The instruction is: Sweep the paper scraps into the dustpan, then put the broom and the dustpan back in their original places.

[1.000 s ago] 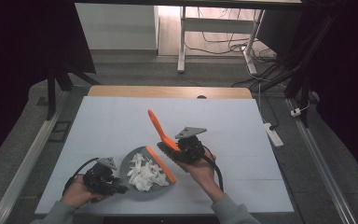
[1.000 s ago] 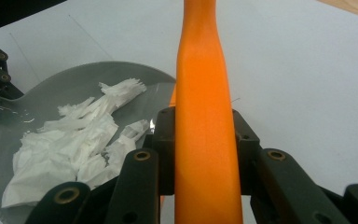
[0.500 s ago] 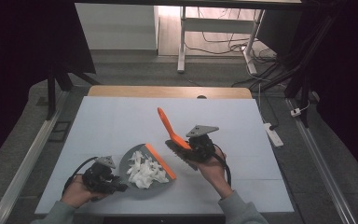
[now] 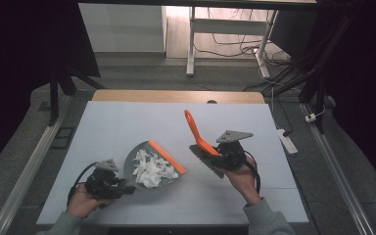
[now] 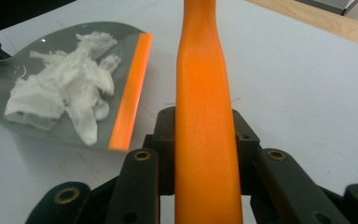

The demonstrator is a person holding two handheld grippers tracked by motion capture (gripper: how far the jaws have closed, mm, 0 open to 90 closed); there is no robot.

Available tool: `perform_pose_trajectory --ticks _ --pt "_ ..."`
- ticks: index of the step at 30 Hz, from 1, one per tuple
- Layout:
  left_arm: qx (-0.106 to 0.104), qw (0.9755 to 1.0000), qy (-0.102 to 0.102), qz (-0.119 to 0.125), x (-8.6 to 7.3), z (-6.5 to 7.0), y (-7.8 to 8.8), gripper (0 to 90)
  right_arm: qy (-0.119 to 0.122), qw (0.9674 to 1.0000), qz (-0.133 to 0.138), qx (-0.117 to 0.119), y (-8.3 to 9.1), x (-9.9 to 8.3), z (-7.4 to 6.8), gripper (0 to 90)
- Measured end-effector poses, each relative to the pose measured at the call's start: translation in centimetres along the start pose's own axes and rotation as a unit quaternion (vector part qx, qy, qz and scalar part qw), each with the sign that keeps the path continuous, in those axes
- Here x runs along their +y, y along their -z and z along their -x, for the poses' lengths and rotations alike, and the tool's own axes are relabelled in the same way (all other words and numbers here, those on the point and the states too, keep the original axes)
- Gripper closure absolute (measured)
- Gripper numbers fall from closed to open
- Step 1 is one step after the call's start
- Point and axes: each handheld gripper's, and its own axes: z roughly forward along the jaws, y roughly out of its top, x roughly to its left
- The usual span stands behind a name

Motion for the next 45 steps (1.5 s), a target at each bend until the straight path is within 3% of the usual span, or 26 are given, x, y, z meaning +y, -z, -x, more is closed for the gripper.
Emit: perform_pose_trajectory --ticks 9,19,26,32,35,45 --pt "0.020 0.9993 0.025 0.021 0.0 0.2 0.0 61.3 -0.012 0.9999 -0.002 -0.004 1.7 -1.2 1.1 70.5" --pt "0.037 0.9968 0.055 0.044 -0.4 -0.1 0.3 61.3 -0.021 0.9997 -0.010 -0.006 2.6 -2.4 1.7 70.5" --pt "0.044 0.9955 0.062 0.056 -0.6 -0.1 0.5 61.3 -0.023 0.9996 -0.018 -0.003 2.8 -3.0 1.7 70.5" --pt "0.054 0.9935 0.081 0.060 -0.9 -0.5 0.6 61.3 -0.022 0.9995 -0.023 -0.001 3.0 -3.4 1.5 70.6" --pt "0.060 0.9918 0.090 0.067 -1.2 -0.6 0.7 61.3 -0.023 0.9994 -0.025 -0.001 3.2 -3.6 1.5 70.5" --pt "0.099 0.9820 0.136 0.085 -2.1 -1.2 1.1 61.3 -0.032 0.9987 -0.041 0.001 3.6 -5.3 1.8 70.5"
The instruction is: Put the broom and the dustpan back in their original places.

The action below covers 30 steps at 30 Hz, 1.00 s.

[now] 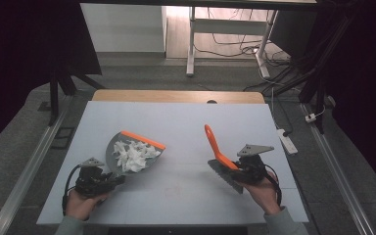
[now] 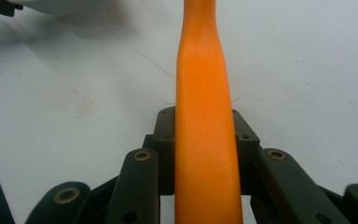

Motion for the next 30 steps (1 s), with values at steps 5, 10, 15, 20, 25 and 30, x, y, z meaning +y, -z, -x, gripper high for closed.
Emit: perform_pose_trajectory --ticks 5,10,15,20,25,30 --pt "0.019 0.9993 0.029 0.010 -0.4 -0.1 0.0 61.3 -0.001 1.0000 0.004 0.004 0.5 -0.4 0.1 70.5" --pt "0.039 0.9975 0.057 0.018 -0.7 -0.3 -0.4 61.3 -0.002 1.0000 0.006 0.006 0.9 -0.6 0.1 70.5" --pt "0.050 0.9953 0.081 0.018 -0.9 -0.5 -0.8 61.3 -0.001 1.0000 0.003 0.006 0.8 -0.8 0.1 70.5" --pt "0.059 0.9932 0.098 0.018 -0.9 -0.8 -1.2 61.3 -0.004 1.0000 -0.002 -0.002 0.6 -1.1 0.2 70.5" --pt "0.073 0.9909 0.112 0.014 -0.9 -1.4 -1.4 61.2 -0.005 1.0000 -0.007 0.000 0.4 -1.1 0.2 70.5" --pt "0.081 0.9898 0.117 0.012 -0.9 -1.6 -1.7 61.2 -0.007 0.9998 -0.017 0.006 -0.1 -1.3 0.1 70.5"
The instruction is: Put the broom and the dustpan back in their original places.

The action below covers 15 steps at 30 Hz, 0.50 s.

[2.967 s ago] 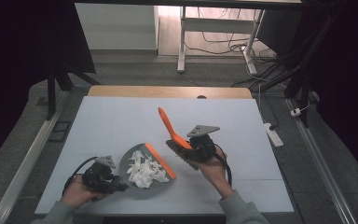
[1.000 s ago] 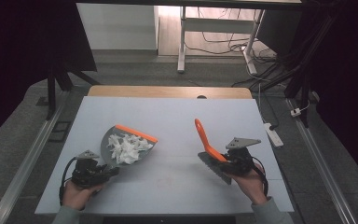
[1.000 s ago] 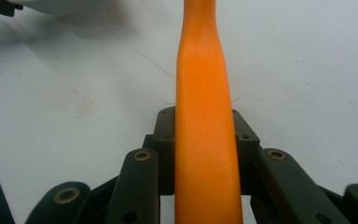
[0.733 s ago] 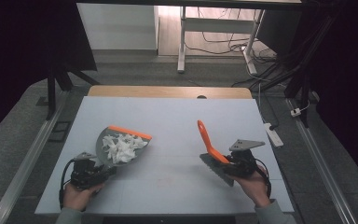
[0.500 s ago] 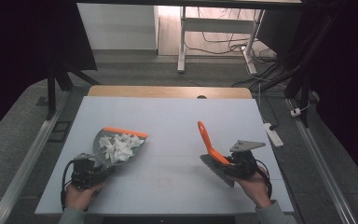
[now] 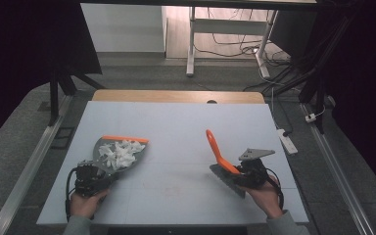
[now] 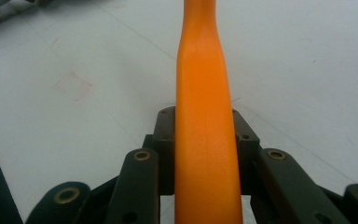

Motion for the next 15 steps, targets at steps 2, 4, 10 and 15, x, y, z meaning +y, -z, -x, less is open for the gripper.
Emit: perform_pose_trajectory --ticks 2,4,10,15 --pt "0.002 1.0000 0.000 -0.002 0.0 0.0 -0.1 61.1 -0.002 1.0000 -0.006 0.004 -0.3 -0.1 0.0 70.5" --pt "0.006 1.0000 -0.001 -0.007 0.0 0.0 -0.4 61.1 -0.004 0.9999 -0.011 0.006 -0.6 -0.2 0.0 70.5" --pt "0.010 0.9999 -0.003 -0.008 0.0 0.0 -0.5 61.0 -0.019 0.9994 -0.030 0.006 -1.5 -0.7 0.7 70.5" --pt "0.009 0.9999 -0.004 -0.008 0.0 0.0 -0.6 60.7 -0.037 0.9989 -0.030 0.002 -1.6 -1.1 1.7 70.5"
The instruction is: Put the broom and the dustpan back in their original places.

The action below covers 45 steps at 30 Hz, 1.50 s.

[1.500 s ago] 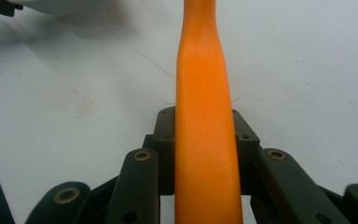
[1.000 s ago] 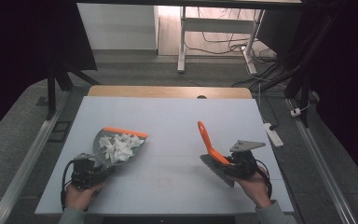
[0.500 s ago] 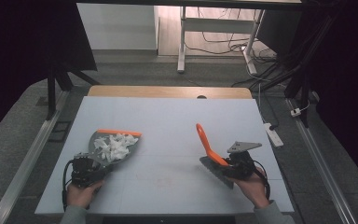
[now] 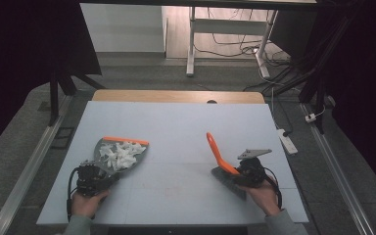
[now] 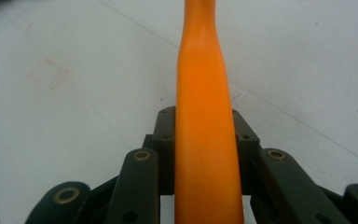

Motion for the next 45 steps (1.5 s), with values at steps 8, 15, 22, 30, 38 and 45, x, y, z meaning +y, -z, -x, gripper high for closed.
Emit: perform_pose_trajectory --ticks 8,15,22,30,38,45 --pt "-0.001 1.0000 -0.004 0.003 -0.1 -0.1 0.1 54.6 -0.013 0.9998 0.003 -0.012 0.0 -0.2 1.6 67.2" --pt "0.002 0.9999 -0.013 0.001 -0.1 0.1 0.1 41.7 -0.014 0.9992 -0.009 -0.038 -0.2 -0.5 2.5 55.8" --pt "0.017 0.9994 -0.030 0.010 -0.1 0.2 0.8 28.4 -0.017 0.9973 -0.022 -0.067 -0.6 -0.7 3.1 44.4" --pt "0.025 0.9981 -0.053 0.021 0.0 0.4 1.5 23.9 -0.021 0.9955 -0.028 -0.088 -0.7 -0.9 3.6 40.5" --pt "-0.002 0.9943 -0.101 0.034 0.4 1.0 3.1 24.8 0.009 0.9950 -0.011 -0.098 0.2 -0.5 2.9 41.4" --pt "-0.039 0.9871 -0.153 0.027 0.4 1.5 3.5 27.1 0.048 0.9966 0.004 -0.066 0.8 -0.2 1.6 43.1"
